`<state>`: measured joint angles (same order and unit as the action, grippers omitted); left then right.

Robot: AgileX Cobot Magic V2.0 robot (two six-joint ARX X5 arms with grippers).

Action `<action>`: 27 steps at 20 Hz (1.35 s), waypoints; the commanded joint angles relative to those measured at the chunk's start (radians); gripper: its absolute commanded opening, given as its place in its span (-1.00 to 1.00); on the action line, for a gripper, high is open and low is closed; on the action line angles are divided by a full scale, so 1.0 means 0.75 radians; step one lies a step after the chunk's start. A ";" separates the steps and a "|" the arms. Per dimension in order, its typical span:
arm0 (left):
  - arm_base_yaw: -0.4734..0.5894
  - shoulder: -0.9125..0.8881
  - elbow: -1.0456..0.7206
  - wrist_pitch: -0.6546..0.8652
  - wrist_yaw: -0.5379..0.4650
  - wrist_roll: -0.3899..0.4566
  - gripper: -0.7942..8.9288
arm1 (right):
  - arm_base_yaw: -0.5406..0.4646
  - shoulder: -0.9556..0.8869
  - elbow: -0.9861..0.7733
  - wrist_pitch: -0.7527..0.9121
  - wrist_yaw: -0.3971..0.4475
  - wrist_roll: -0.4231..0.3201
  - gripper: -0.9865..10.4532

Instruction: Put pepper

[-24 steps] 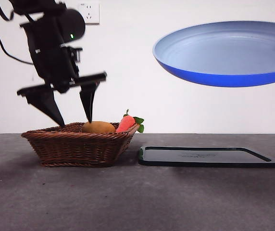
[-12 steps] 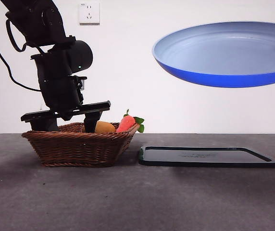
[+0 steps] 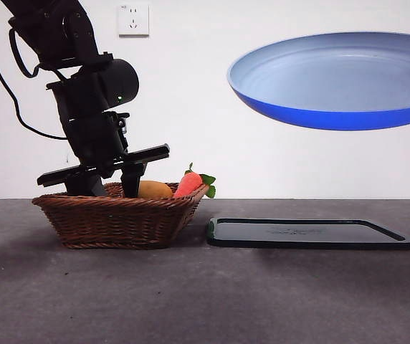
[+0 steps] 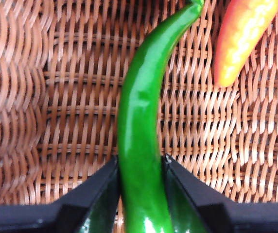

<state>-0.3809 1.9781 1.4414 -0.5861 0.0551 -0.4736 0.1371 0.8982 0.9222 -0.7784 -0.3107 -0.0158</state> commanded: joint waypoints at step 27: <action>-0.505 -0.270 0.025 -0.105 0.205 0.355 -0.58 | 0.128 0.576 0.024 0.241 -0.145 0.336 -0.82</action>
<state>-0.7490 1.7542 1.4422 -0.6662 0.2123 -0.2356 0.2287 1.3205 0.9222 -0.6056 -0.4126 0.2207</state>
